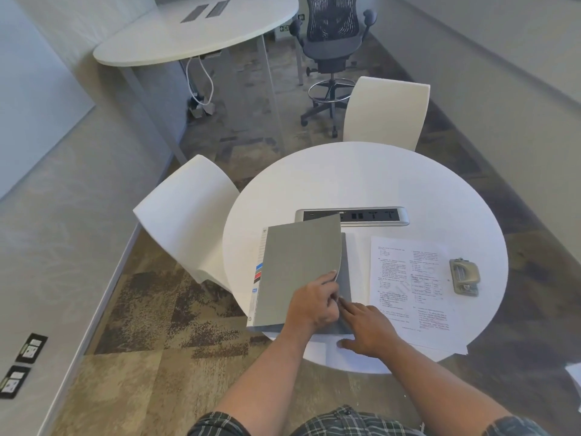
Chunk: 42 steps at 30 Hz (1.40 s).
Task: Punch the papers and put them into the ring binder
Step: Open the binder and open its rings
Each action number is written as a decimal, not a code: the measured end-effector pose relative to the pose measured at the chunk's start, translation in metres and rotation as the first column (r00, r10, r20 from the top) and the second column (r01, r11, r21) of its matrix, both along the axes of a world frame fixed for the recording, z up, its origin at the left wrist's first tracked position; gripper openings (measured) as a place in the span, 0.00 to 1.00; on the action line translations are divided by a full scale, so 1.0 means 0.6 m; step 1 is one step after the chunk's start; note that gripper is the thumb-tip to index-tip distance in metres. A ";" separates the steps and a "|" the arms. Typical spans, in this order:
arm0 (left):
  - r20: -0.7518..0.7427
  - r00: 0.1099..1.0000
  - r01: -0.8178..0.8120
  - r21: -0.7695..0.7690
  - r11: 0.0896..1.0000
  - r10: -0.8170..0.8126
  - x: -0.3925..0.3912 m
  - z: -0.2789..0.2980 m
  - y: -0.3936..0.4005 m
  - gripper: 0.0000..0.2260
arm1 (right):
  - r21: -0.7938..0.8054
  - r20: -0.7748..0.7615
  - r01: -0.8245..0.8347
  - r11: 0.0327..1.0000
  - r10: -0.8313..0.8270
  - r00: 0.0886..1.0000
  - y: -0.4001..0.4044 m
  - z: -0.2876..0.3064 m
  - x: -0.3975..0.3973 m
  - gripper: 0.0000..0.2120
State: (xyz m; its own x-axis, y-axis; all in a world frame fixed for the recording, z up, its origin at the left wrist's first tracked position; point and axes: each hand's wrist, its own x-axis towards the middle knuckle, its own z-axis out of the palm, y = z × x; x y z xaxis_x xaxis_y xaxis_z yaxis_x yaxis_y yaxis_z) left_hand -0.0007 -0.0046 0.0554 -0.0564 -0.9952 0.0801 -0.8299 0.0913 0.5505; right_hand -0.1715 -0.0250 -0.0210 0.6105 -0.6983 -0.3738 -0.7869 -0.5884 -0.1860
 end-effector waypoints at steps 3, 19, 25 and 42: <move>-0.208 0.970 -0.151 -0.101 0.983 0.128 0.000 0.006 -0.005 0.12 | -0.020 -0.046 -0.017 1.000 0.016 0.999 0.001 0.000 -0.007 0.47; -0.805 0.457 -0.710 -0.074 0.701 0.378 0.096 0.105 0.036 0.16 | -0.154 -0.164 -0.038 0.987 0.012 0.986 0.000 0.016 -0.003 0.32; -0.856 0.305 -0.838 -0.033 0.544 0.417 0.162 0.105 0.053 0.16 | -0.078 -0.163 -0.026 0.997 0.013 0.987 0.001 -0.003 -0.020 0.32; -0.376 0.240 -0.957 0.062 0.282 0.895 0.320 0.047 0.148 0.15 | 0.075 -0.152 0.108 0.991 -0.096 0.984 -0.008 0.007 -0.021 0.33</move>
